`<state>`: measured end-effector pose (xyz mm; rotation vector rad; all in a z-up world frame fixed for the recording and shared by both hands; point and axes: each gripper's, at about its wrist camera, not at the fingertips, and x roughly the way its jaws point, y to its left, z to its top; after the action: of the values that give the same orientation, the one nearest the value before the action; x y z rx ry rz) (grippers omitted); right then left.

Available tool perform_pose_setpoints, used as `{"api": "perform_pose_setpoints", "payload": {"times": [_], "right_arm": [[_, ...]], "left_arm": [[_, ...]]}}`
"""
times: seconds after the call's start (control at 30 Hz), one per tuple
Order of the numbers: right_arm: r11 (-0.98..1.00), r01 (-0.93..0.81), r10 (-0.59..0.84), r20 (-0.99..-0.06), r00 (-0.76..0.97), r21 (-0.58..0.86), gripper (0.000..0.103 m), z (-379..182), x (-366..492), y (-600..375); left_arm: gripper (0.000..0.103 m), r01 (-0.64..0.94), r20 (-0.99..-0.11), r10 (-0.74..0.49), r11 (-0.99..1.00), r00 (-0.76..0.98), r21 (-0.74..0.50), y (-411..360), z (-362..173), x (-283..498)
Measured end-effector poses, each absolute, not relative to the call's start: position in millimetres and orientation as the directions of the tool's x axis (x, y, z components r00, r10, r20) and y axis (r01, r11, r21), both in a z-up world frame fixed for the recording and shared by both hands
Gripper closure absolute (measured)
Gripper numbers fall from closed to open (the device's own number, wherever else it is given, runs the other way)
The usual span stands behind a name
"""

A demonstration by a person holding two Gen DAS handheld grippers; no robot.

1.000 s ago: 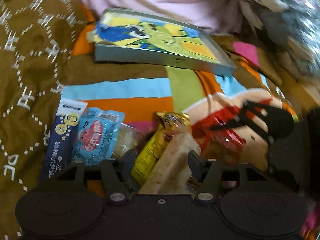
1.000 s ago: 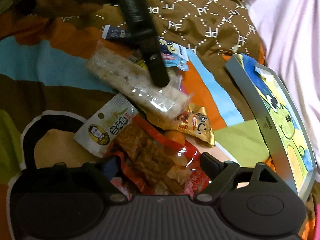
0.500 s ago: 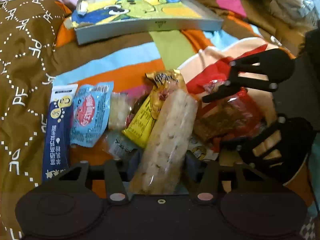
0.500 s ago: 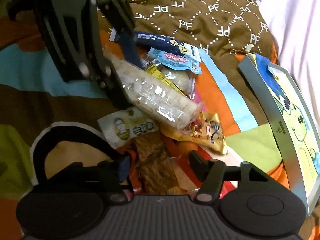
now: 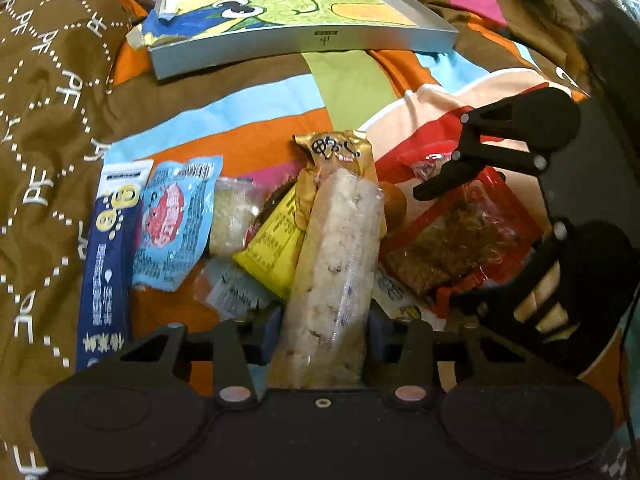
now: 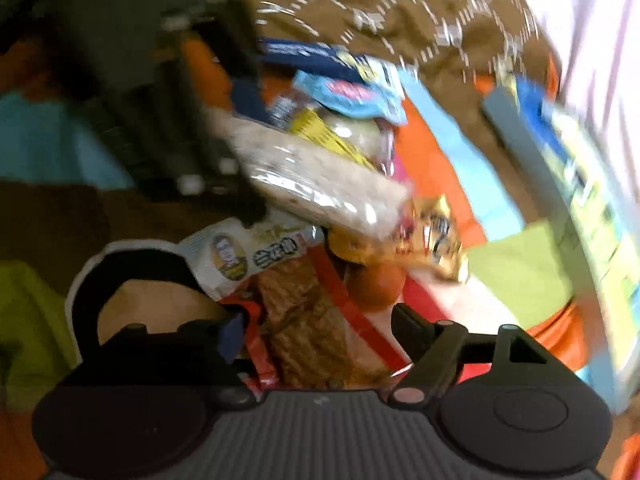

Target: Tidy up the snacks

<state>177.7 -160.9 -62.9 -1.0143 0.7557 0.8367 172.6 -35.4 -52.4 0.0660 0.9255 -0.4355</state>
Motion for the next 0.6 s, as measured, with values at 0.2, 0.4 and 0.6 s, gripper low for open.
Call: {"api": "perform_pose_setpoints", "payload": {"times": [0.2,0.4,0.6], "right_arm": [[0.385,-0.849,0.247,-0.846,0.472,-0.361,0.044,-61,173,-170],[0.475,-0.776,0.207,-0.804,0.557,-0.415,0.055,-63,132,-165],[0.471,-0.714,0.185,-0.733,0.655,-0.519,0.09,-60,99,-161]], "left_arm": [[0.058,0.35,-0.779,-0.355,0.918,0.517,-0.186,-26,-54,156],[0.059,0.28,-0.745,-0.401,0.915,0.534,-0.292,-19,-55,132],[0.06,0.228,-0.725,-0.411,0.911,0.553,-0.344,-17,-57,113]]}}
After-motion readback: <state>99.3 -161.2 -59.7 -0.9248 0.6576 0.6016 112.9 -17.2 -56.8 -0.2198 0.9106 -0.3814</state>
